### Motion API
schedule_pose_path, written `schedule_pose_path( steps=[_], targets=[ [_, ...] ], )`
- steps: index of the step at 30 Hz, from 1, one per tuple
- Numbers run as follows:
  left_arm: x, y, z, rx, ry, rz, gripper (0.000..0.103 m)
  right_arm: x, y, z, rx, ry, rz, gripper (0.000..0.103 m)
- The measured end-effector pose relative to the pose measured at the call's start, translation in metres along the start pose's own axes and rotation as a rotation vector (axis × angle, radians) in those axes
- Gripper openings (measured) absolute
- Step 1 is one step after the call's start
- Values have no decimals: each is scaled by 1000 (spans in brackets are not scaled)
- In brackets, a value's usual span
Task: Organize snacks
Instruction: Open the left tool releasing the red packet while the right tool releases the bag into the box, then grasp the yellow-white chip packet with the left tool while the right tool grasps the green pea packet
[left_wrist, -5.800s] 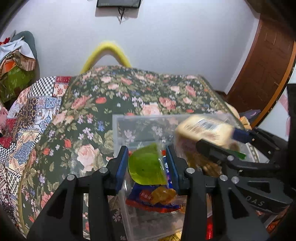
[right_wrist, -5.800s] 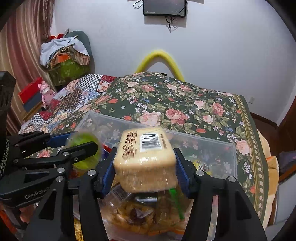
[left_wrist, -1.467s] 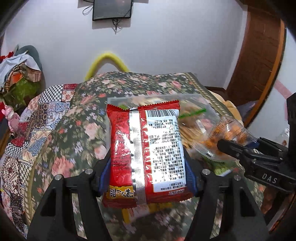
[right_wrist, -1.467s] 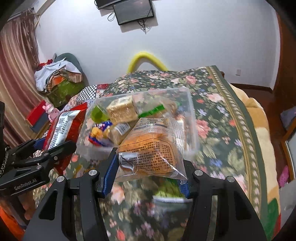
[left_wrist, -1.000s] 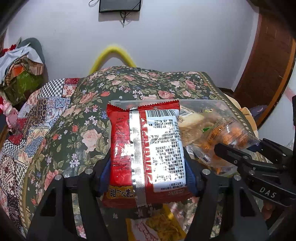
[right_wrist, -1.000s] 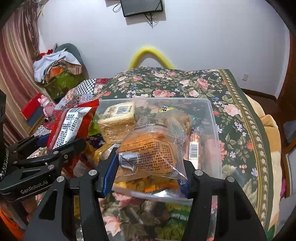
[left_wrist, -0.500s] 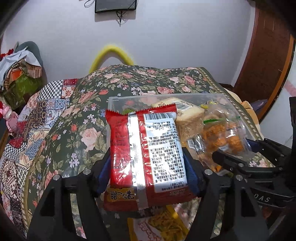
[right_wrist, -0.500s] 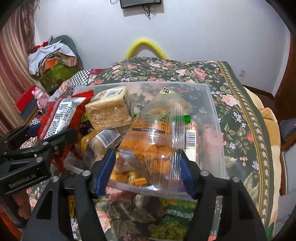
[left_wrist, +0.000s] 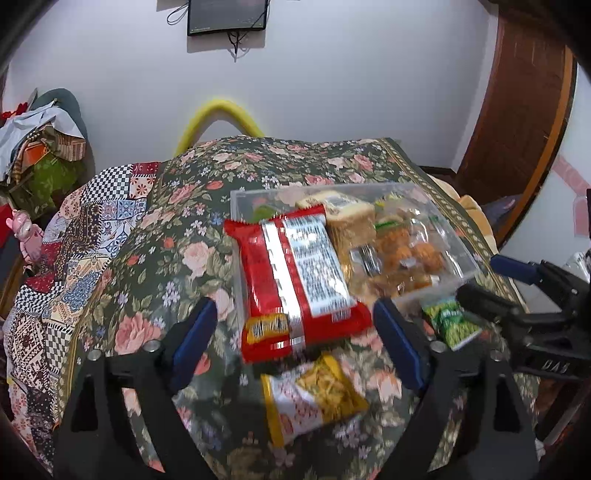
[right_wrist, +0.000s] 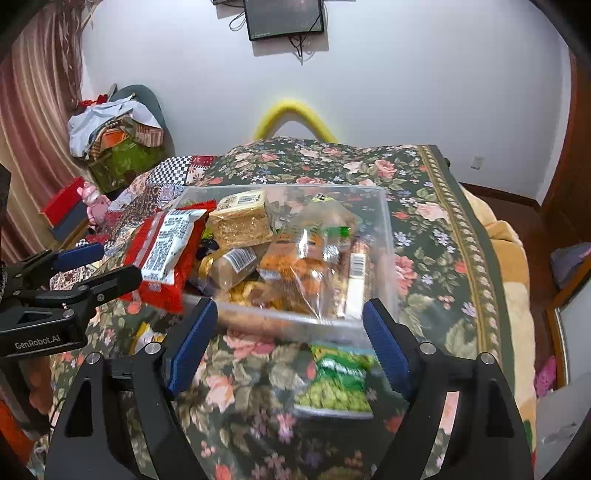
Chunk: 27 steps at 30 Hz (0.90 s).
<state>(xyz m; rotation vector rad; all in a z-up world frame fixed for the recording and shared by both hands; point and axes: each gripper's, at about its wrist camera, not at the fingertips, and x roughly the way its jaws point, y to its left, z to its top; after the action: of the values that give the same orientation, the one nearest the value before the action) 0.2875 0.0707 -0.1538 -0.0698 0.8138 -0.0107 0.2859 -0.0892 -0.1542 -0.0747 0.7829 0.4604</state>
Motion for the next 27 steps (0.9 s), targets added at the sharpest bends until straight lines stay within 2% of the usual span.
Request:
schedule_pose_path(
  steps=[5, 13, 20, 24, 27],
  targets=[
    [-2, 2, -20, 0, 50, 3, 99, -6, -8, -19, -7, 16, -18, 83],
    [18, 3, -60, -3, 126, -6, 99, 14, -28, -51, -4, 112, -69, 83],
    [47, -6, -72, 9, 196, -14, 99, 43, -45, -47, 58, 148, -42, 83],
    [63, -2, -76, -31, 236, -32, 99, 58, -50, -46, 87, 166, -26, 83],
    [69, 1, -80, -56, 244, -54, 98, 68, -49, -50, 113, 197, -16, 76]
  ],
)
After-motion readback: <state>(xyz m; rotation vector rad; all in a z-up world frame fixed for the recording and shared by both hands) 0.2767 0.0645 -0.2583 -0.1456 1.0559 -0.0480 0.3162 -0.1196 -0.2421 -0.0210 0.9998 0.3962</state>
